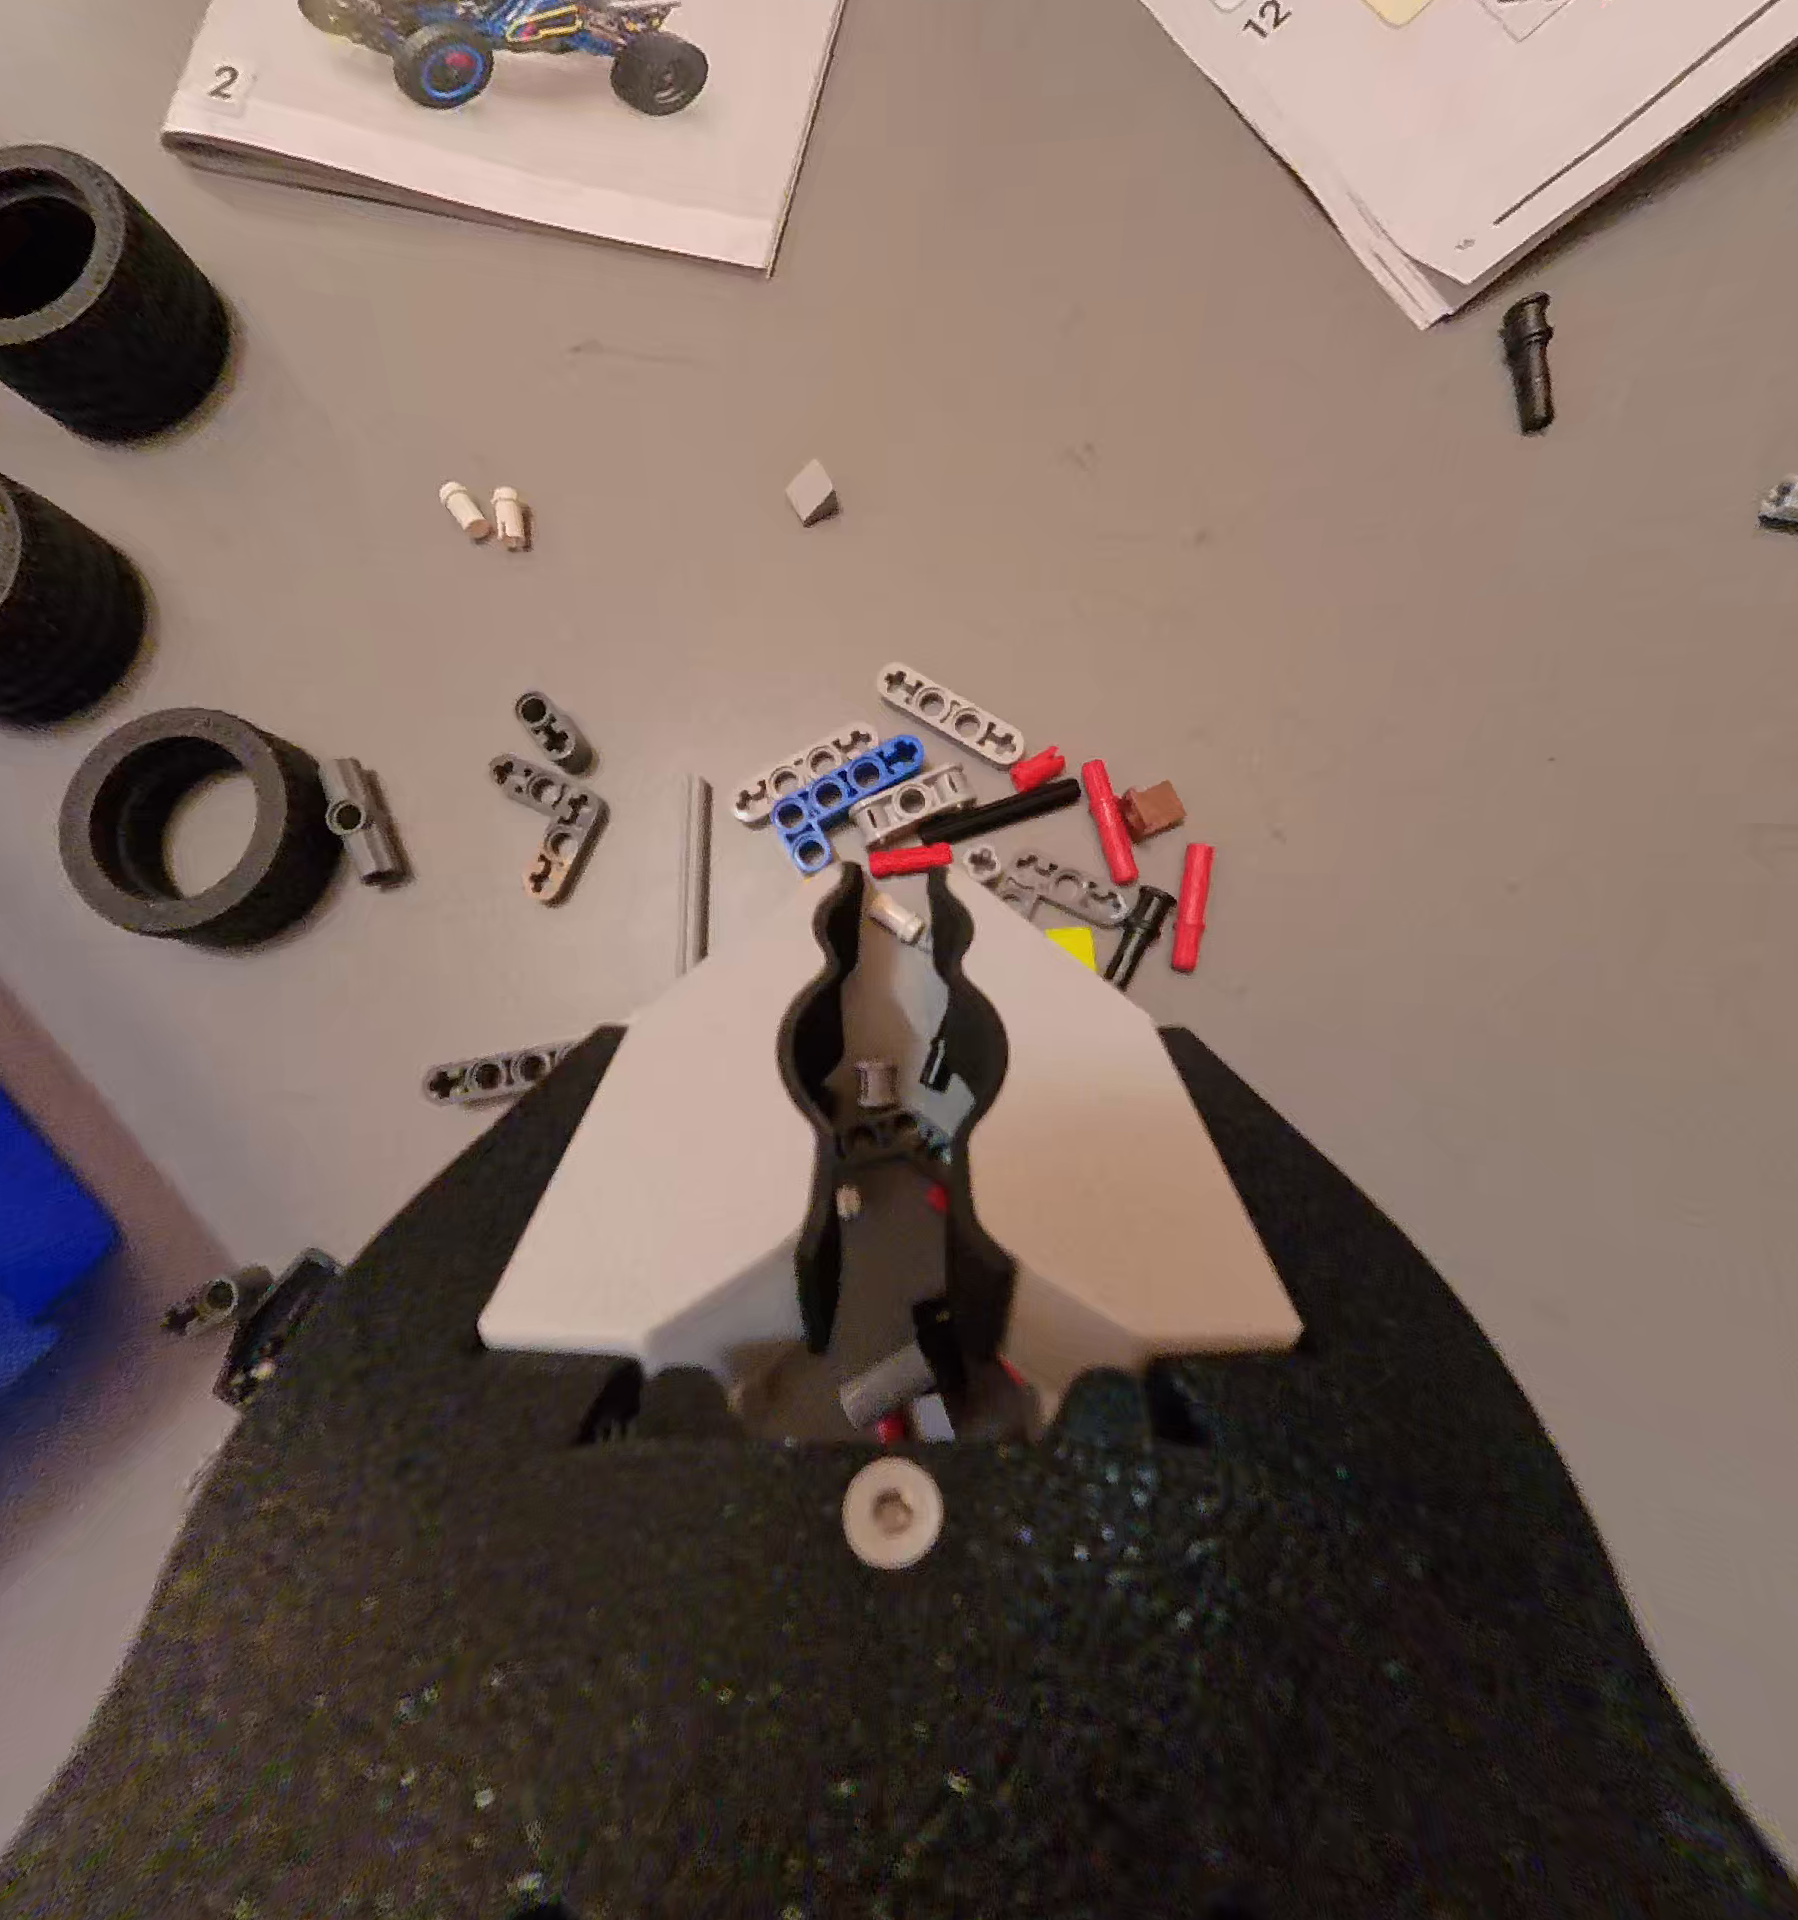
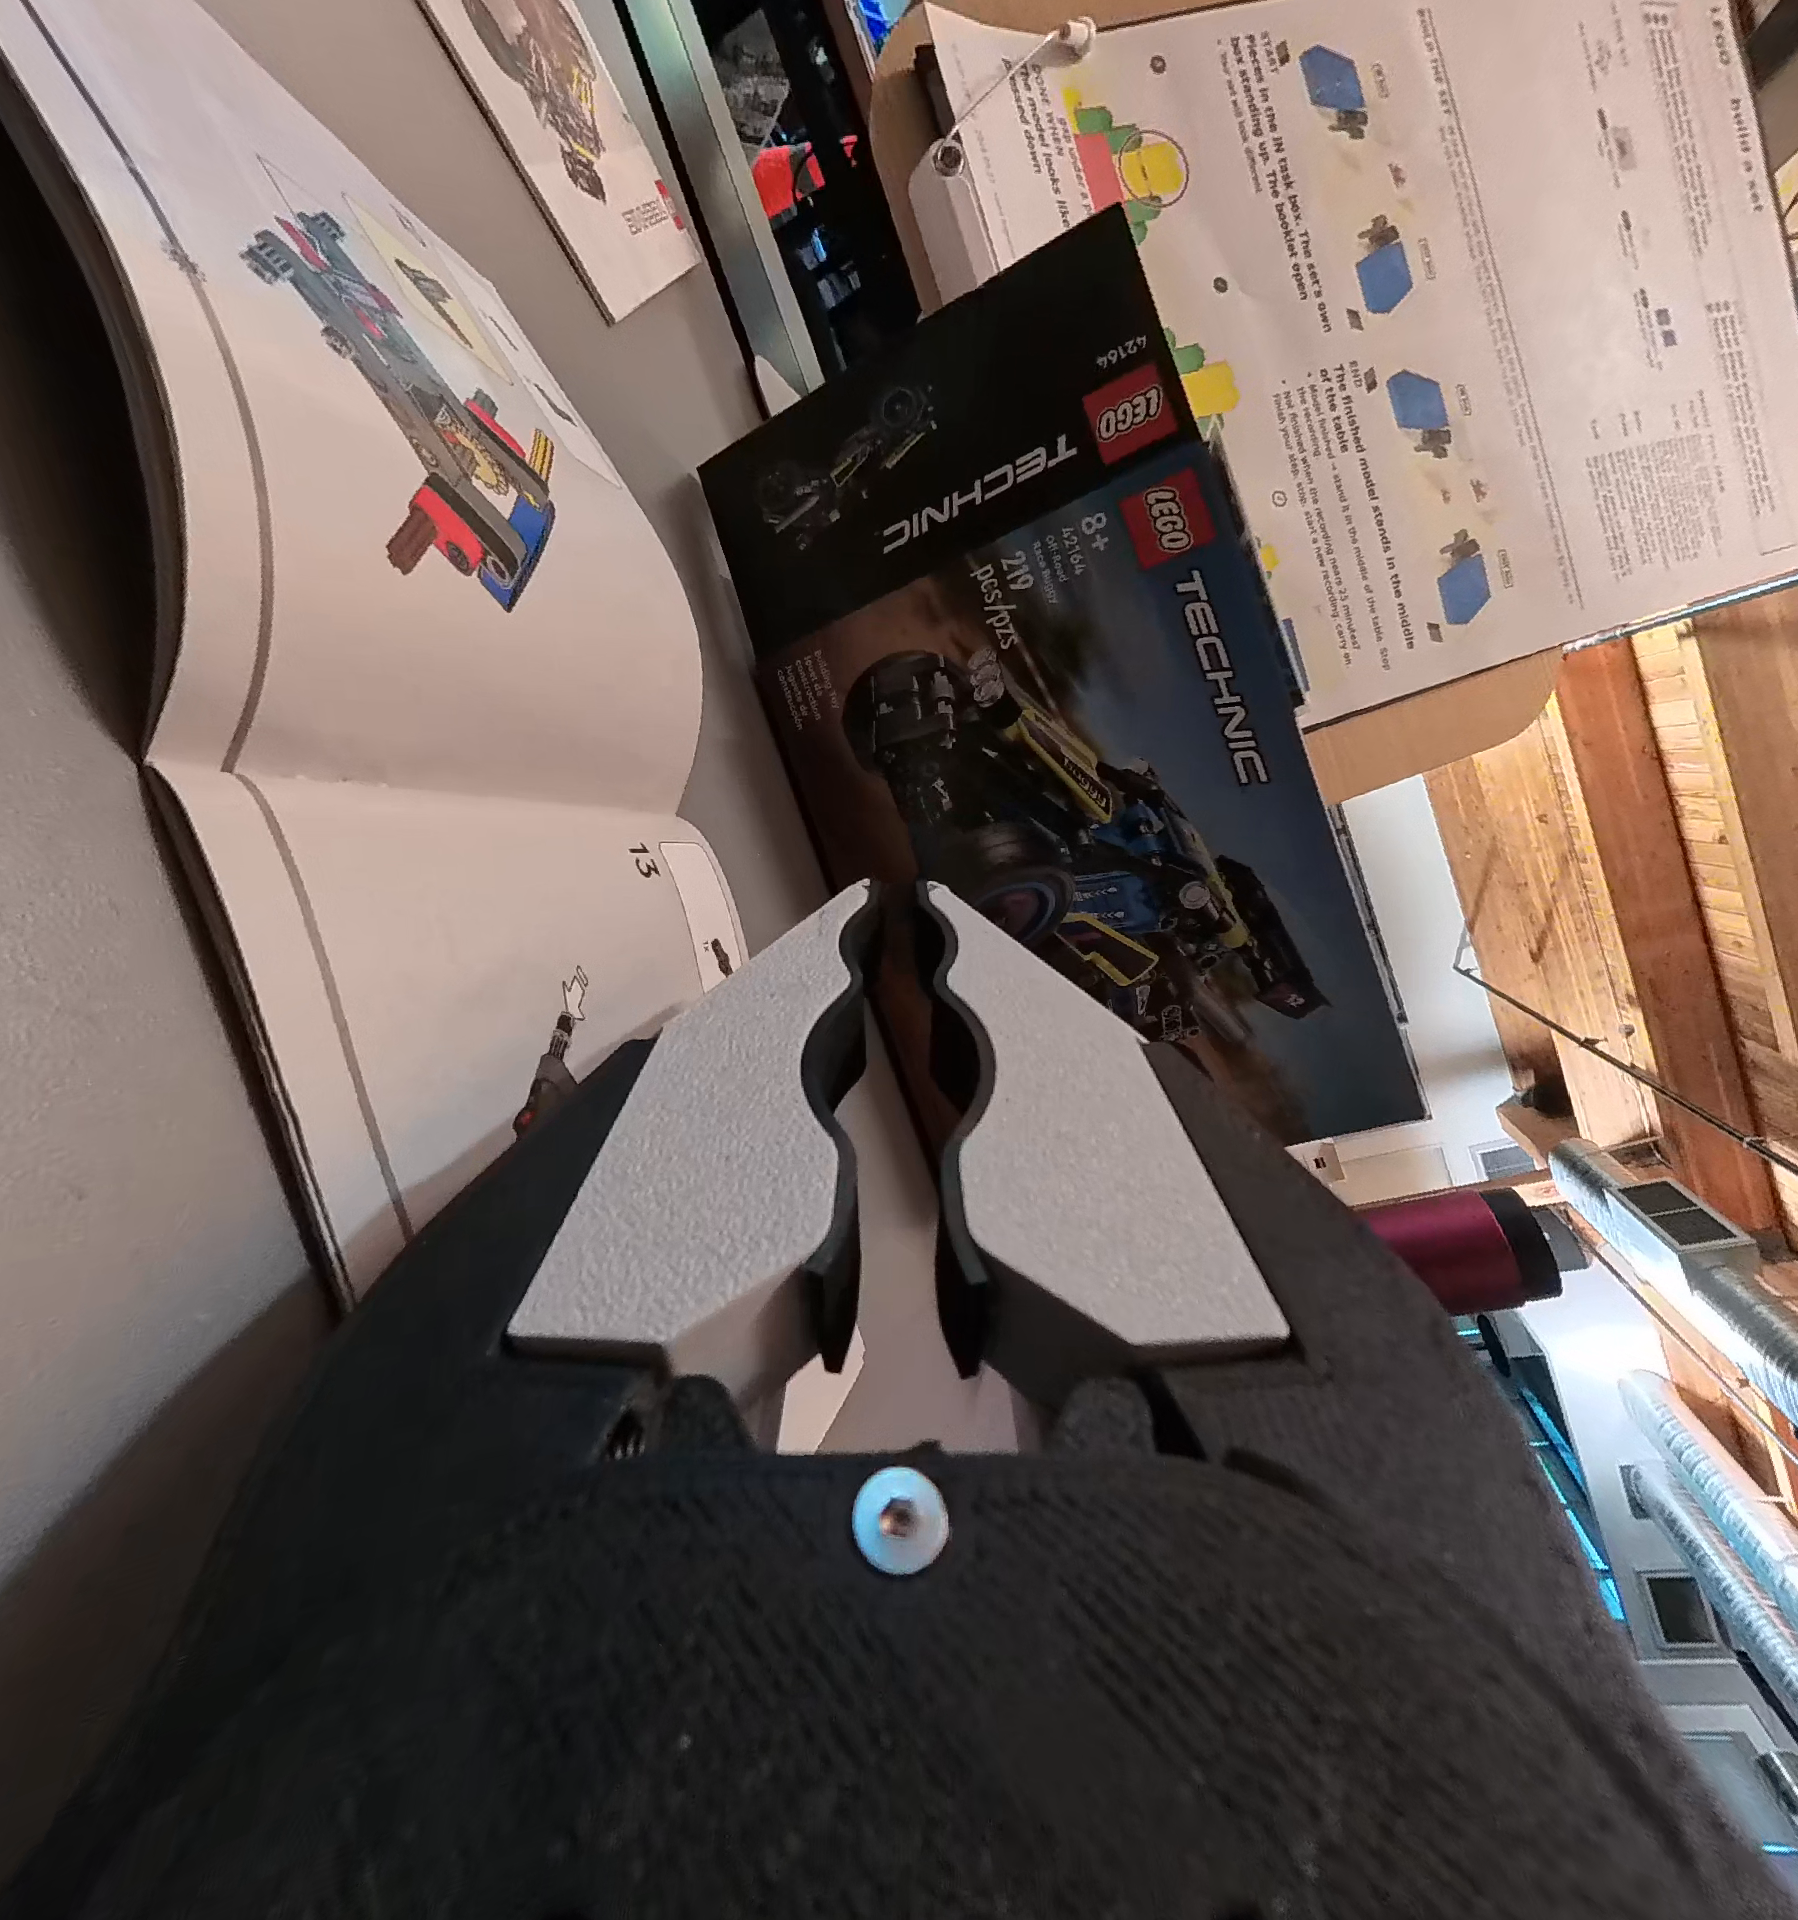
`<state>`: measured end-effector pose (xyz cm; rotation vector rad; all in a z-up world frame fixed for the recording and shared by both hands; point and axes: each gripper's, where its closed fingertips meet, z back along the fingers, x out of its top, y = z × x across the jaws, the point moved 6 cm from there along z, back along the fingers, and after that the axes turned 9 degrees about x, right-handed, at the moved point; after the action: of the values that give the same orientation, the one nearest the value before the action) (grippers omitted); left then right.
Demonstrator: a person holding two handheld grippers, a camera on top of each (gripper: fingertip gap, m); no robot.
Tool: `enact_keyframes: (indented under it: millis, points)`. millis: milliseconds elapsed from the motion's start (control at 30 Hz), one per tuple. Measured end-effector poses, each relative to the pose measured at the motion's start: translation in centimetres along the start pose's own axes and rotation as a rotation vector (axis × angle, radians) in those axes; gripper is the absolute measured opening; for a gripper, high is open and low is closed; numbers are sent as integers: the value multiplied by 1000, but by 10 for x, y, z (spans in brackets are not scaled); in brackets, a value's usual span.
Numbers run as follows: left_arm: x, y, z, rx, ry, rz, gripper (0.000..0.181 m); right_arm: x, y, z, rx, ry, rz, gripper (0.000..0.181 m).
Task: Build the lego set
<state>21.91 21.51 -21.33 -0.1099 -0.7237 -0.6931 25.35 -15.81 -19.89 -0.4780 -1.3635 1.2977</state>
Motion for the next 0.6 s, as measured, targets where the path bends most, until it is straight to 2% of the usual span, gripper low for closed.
enact_keyframes:
  millis: [100,400,600]
  points:
    - [2,0,-2,-10,-19,8,14,0,0,0,0,-2,-3,2]
    - [6,-4,-5,-86,-45,-117,4,0,1,-1,13,-8,-6,2]
    - [6,-5,-6,-114,-41,-111,2,0,0,-1,13,-9,-9,3]
